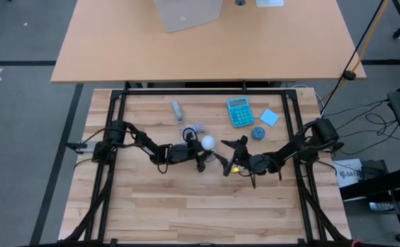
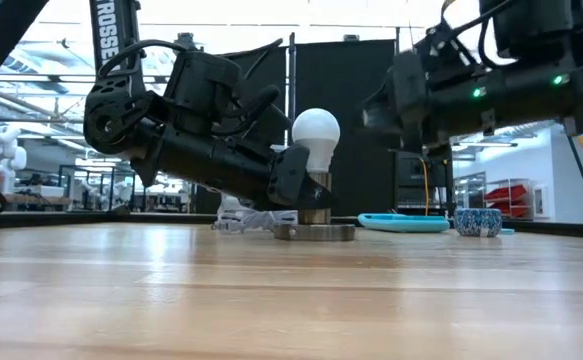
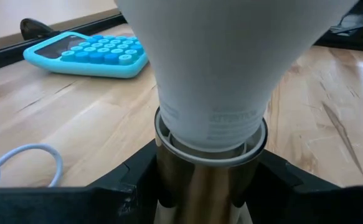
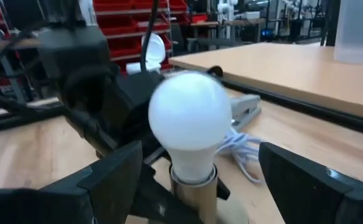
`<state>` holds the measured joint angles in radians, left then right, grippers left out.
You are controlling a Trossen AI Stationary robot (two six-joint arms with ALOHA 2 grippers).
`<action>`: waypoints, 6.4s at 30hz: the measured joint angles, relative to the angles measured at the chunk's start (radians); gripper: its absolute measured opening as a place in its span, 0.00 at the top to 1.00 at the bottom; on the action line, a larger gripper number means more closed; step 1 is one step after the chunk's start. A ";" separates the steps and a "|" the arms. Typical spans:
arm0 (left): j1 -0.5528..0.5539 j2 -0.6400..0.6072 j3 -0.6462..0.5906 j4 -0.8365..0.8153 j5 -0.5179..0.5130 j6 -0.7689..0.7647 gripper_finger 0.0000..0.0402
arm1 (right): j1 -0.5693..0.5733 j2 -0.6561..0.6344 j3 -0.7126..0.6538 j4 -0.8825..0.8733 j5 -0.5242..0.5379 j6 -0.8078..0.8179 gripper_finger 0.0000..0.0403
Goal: Screw lightbulb
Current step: Remove the white lightbulb from the desk lamp
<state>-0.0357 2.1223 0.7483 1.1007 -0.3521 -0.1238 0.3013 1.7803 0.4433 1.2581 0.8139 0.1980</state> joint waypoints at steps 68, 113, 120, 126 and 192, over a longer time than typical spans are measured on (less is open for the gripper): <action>-0.012 -0.003 0.003 -0.021 0.251 0.070 0.55 | -0.380 -0.068 0.091 -0.224 -1.087 -0.208 0.31; -0.004 -0.002 0.003 -0.007 0.386 0.027 0.55 | -0.483 -0.298 0.214 -0.548 -1.345 -0.329 0.13; -0.006 -0.001 0.003 -0.008 0.330 0.017 0.55 | -0.461 -0.475 0.206 -0.691 -1.082 -0.349 0.13; -0.008 -0.001 0.003 -0.007 0.283 0.018 0.55 | -0.398 -0.564 0.134 -0.618 -0.814 -0.341 0.13; 0.003 -0.001 0.003 0.032 0.077 0.006 0.35 | -0.112 -0.014 0.192 -0.296 -0.168 -0.101 0.19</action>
<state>-0.0330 2.1212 0.7509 1.1327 -0.2752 -0.1181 0.1895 1.7660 0.6353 0.9621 0.6463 0.0967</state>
